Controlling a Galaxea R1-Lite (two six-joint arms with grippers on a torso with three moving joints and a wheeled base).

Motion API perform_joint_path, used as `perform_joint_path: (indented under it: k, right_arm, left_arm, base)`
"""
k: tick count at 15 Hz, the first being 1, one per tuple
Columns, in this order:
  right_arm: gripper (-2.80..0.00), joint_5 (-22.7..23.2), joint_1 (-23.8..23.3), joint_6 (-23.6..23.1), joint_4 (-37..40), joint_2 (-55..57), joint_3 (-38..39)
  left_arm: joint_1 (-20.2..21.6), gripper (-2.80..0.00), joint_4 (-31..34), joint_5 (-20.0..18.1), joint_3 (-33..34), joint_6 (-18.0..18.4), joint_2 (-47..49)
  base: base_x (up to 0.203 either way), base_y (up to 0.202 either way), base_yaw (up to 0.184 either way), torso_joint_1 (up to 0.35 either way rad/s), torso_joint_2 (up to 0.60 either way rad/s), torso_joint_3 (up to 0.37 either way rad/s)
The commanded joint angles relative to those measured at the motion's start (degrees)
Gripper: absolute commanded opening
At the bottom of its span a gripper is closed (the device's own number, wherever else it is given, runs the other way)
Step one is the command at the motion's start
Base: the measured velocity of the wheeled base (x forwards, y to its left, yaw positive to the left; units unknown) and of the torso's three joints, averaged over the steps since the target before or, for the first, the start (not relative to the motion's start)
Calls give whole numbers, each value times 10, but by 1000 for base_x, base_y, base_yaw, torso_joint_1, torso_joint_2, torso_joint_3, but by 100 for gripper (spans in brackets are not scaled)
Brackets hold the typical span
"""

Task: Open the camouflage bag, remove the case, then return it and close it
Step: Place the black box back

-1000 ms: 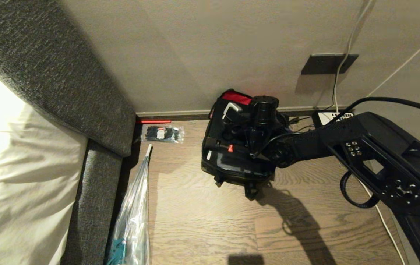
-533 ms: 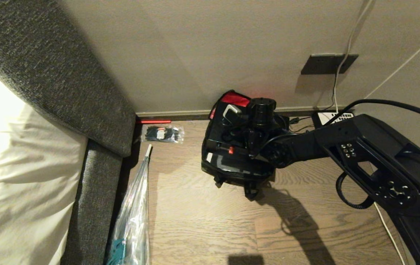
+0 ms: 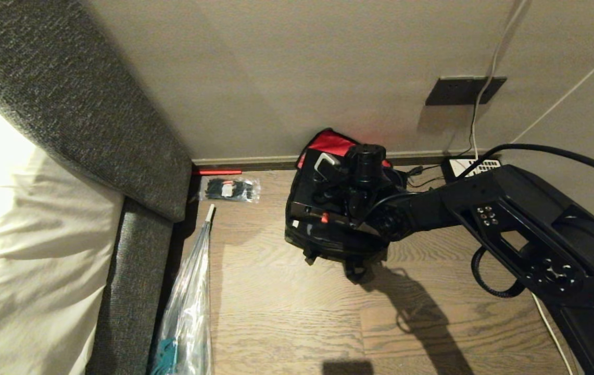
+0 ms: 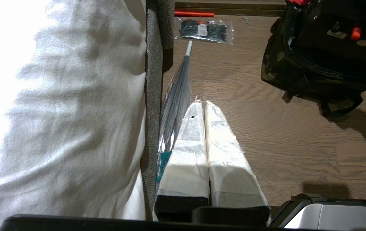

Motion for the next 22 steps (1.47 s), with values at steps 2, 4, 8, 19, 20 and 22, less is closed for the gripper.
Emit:
perform_joint_path:
  k: [2, 4, 8, 19, 20, 22]
  right_arm:
    - [-280, -1, 1, -4, -1, 14, -3]
    - [-280, -1, 2, -4, -6, 22, -4]
    - [-280, -1, 2, -5, 0, 34, -26]
    - [-280, -6, 32, 11, 40, 3, -20]
    - [-280, -7, 33, 11, 40, 5, -19]
    - [-280, -9, 34, 11, 42, 7, -18]
  left_arm:
    - [0, -280, 0, 1, 0, 0, -1]
    - [0, -280, 0, 1, 0, 0, -1]
    - [0, -280, 0, 1, 0, 0, -1]
    - [0, -280, 0, 1, 0, 0, -1]
    - [0, -280, 0, 1, 0, 0, -1]
    - [0, -280, 0, 1, 0, 0, -1]
  base:
    - [0, 0, 0, 0, 0, 0]
    - [0, 0, 0, 0, 0, 0]
    - [0, 0, 0, 0, 0, 0]
    - [0, 0, 0, 0, 0, 0]
    - [0, 0, 0, 0, 0, 0]
    - [0, 0, 0, 0, 0, 0]
